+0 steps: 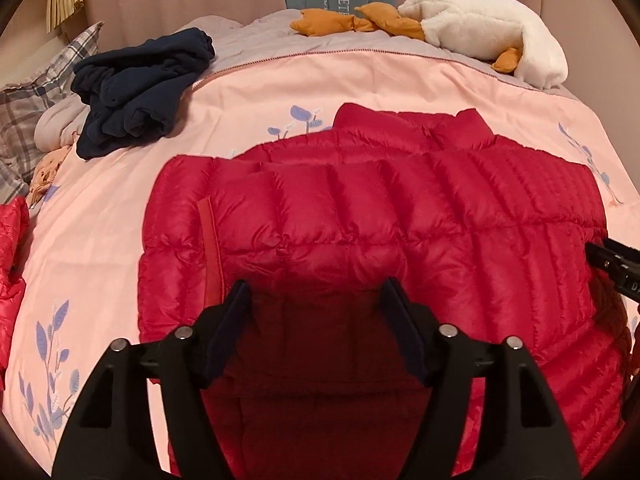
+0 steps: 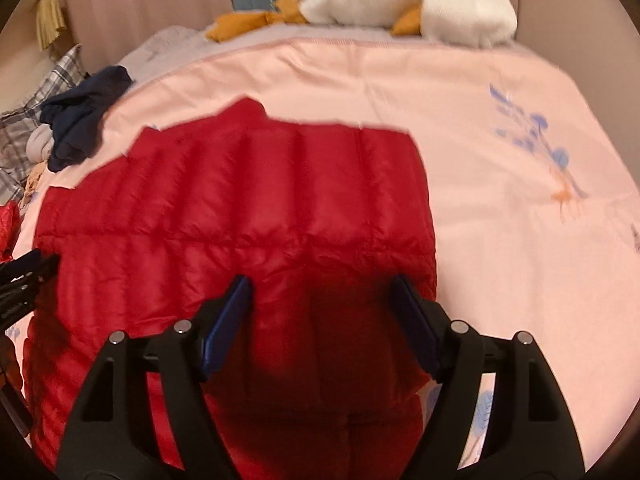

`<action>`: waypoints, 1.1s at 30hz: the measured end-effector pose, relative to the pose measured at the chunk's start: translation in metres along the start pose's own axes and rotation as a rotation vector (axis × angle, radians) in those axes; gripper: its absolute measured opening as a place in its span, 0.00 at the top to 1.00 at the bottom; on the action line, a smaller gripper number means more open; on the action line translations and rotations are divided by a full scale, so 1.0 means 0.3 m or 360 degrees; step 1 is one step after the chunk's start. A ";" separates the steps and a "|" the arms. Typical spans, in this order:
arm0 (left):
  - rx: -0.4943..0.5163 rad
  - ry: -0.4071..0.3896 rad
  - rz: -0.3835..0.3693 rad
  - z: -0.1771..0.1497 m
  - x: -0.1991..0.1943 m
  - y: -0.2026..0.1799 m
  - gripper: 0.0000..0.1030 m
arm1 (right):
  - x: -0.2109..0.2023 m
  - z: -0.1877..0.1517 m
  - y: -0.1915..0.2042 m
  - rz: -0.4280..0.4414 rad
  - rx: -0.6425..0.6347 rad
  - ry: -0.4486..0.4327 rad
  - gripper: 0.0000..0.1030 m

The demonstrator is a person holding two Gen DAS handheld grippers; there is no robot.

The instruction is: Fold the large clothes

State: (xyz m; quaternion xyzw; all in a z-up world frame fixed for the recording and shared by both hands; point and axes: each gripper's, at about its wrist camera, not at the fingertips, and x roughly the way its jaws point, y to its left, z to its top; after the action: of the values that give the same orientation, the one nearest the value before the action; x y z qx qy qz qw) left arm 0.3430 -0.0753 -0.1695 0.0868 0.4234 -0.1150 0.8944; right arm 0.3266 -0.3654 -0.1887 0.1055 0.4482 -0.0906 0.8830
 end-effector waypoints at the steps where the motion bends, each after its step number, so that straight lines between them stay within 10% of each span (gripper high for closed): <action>1: 0.0001 0.0007 -0.0006 -0.004 0.009 -0.001 0.30 | 0.007 -0.005 -0.006 0.0004 0.0007 0.0005 0.24; 13: -0.0003 0.0024 -0.0020 0.002 0.027 -0.005 0.29 | -0.173 -0.023 0.112 0.0039 -0.0157 -0.0244 0.23; 33: -0.0005 0.0041 -0.0022 0.001 0.035 -0.008 0.29 | -0.102 -0.093 0.121 0.0062 -0.0191 -0.0032 0.25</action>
State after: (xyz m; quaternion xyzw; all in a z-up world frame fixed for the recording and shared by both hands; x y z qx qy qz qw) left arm 0.3491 -0.0790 -0.1775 0.0840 0.4358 -0.1193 0.8882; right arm 0.2965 -0.3210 -0.1761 0.0602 0.4419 -0.0474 0.8938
